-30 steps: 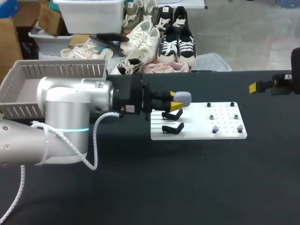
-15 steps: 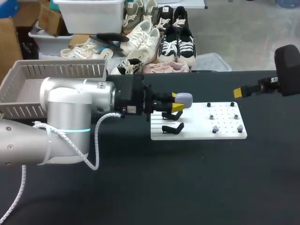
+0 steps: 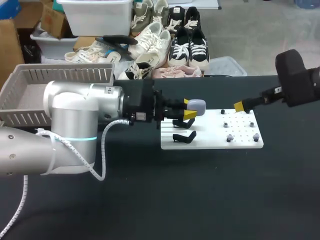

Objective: Pick up each earbud case from the left stands, insert the matching earbuds, close the lid, and place the case in the box.

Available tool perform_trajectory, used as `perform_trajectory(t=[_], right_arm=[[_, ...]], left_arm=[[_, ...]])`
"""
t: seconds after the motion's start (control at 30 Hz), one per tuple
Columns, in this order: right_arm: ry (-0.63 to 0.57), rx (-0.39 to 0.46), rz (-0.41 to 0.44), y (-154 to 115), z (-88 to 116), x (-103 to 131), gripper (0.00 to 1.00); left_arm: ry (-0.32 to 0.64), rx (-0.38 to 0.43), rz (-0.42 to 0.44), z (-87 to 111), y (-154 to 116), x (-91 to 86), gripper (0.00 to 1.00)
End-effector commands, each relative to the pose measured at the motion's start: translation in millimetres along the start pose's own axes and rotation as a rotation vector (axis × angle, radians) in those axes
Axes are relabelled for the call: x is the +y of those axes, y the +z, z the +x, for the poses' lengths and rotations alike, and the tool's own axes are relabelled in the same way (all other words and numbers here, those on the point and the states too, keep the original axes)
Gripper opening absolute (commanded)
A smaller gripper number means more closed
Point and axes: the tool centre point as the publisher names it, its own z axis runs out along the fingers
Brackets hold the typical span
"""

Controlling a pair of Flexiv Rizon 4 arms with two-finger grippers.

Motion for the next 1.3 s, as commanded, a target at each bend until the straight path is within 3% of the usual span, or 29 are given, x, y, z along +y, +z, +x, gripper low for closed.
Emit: perform_trajectory(t=[0.03,0.53,0.73,0.77,1.3], right_arm=[[-0.009,0.013,-0.036,13,-6,4,1.00],[-0.049,0.080,-0.089,56,-15,35,1.00],[-0.048,0.114,-0.063,68,-13,36,1.00],[-0.077,0.128,-0.012,72,-12,35,1.00],[-0.060,0.147,0.013,88,-14,29,1.00]], left_arm=[[0.000,0.000,0.005,0.6,0,1.9,0.00],[0.000,0.000,0.005,0.6,0,1.9,0.00],[0.000,0.000,0.005,0.6,0,1.9,0.00],[0.000,0.000,0.005,0.6,0,1.9,0.00],[0.000,0.000,0.005,0.6,0,1.9,0.00]])
